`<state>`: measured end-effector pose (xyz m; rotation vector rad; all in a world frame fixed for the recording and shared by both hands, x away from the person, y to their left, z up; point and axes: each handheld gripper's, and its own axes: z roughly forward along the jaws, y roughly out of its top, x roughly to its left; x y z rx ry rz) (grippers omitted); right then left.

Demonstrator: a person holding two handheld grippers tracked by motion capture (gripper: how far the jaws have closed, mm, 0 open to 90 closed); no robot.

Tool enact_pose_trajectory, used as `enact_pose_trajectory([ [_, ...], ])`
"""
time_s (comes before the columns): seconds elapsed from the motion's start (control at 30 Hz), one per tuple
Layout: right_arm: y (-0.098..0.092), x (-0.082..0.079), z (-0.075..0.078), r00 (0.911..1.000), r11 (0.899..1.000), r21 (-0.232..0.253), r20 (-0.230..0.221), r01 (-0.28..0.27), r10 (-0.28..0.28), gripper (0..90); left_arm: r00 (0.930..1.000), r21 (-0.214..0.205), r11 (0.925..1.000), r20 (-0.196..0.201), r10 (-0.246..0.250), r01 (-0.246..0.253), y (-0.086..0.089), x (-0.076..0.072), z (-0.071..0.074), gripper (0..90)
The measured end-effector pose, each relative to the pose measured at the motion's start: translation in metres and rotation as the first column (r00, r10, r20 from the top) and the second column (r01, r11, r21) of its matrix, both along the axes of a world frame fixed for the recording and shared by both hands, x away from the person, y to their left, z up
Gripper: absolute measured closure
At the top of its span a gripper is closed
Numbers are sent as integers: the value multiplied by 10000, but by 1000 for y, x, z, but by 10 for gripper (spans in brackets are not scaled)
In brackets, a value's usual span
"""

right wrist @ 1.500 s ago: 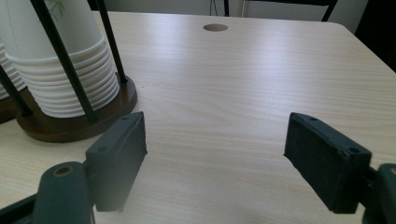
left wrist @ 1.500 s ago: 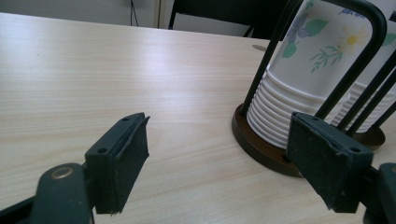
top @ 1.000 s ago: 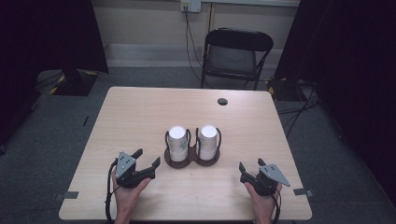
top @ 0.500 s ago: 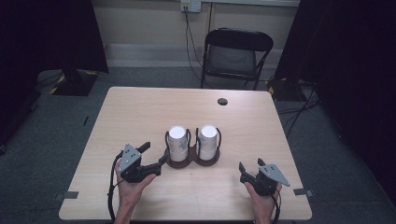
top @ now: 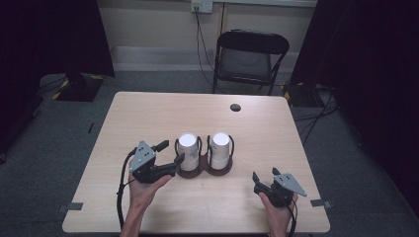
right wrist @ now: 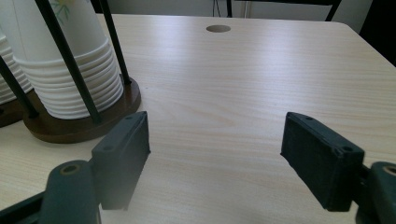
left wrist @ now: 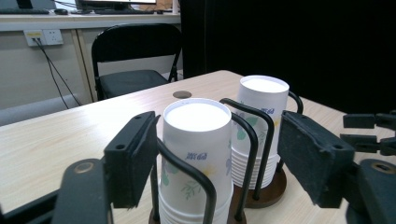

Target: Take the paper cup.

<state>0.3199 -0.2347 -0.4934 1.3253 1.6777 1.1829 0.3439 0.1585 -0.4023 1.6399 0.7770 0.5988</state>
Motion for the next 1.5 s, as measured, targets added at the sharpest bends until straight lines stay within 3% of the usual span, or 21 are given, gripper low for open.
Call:
enact_pose_trajectory([
  [0.3,0,0,0,10000,10000,-17,-10,-44,44,230,9991,293,9991,251,-328,321,-20,9,20,295],
  [0.8,1,0,0,10000,9999,-64,-41,-84,84,220,9909,621,9891,78,-1345,1337,-63,32,37,303],
  [0.97,1,0,0,10000,10000,-46,-20,-62,62,220,9871,480,9860,-20,-1599,1598,-75,38,37,298],
  [1.1,1,0,0,10000,10000,-63,-18,-77,76,219,9858,662,9836,-79,-1679,1680,-86,45,36,284],
  [1.5,1,0,0,9999,9999,-70,-25,-129,128,216,9804,856,9786,-772,-1810,1874,-110,63,23,219],
])
